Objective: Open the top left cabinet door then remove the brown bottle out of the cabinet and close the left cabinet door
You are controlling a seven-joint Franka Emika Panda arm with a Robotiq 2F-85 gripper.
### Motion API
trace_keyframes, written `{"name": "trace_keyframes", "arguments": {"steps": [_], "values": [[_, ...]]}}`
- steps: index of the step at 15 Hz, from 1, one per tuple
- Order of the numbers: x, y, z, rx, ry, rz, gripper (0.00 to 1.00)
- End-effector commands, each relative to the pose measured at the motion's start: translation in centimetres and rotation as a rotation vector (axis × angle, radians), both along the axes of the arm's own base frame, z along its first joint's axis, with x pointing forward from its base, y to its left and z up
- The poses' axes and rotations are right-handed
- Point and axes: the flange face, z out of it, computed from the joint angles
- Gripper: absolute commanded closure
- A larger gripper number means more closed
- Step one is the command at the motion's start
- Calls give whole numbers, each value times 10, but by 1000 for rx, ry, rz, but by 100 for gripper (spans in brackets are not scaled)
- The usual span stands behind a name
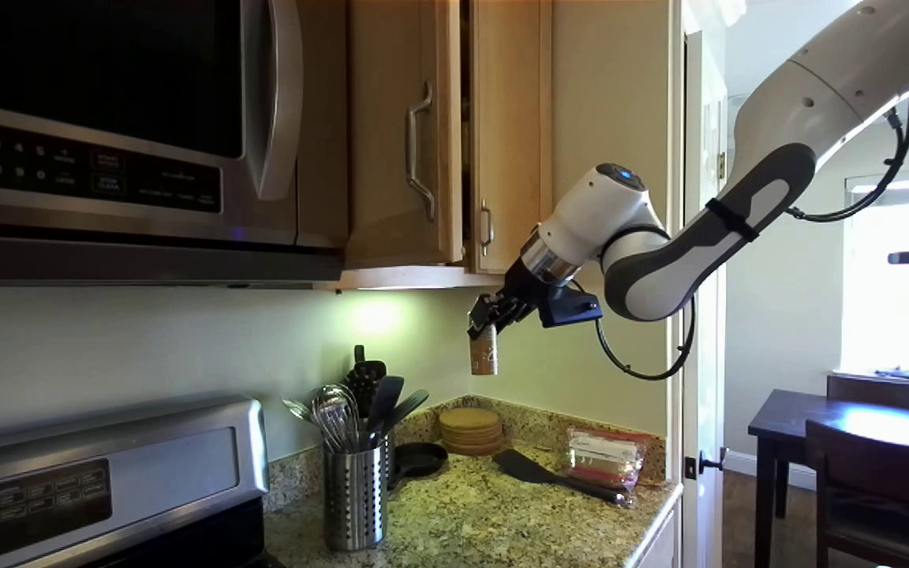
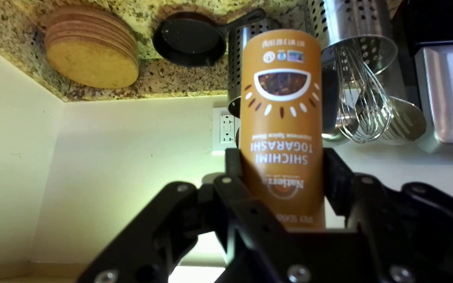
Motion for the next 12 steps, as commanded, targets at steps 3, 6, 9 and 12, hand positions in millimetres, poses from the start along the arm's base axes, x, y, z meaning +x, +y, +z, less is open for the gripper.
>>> {"name": "trace_keyframes", "arguments": {"steps": [3, 6, 9, 12], "values": [[-4, 8, -32, 52, 15, 6, 73], [3, 12, -43, 52, 19, 10, 73], [12, 15, -53, 47, 21, 7, 73], [19, 22, -68, 40, 29, 9, 73]]}}
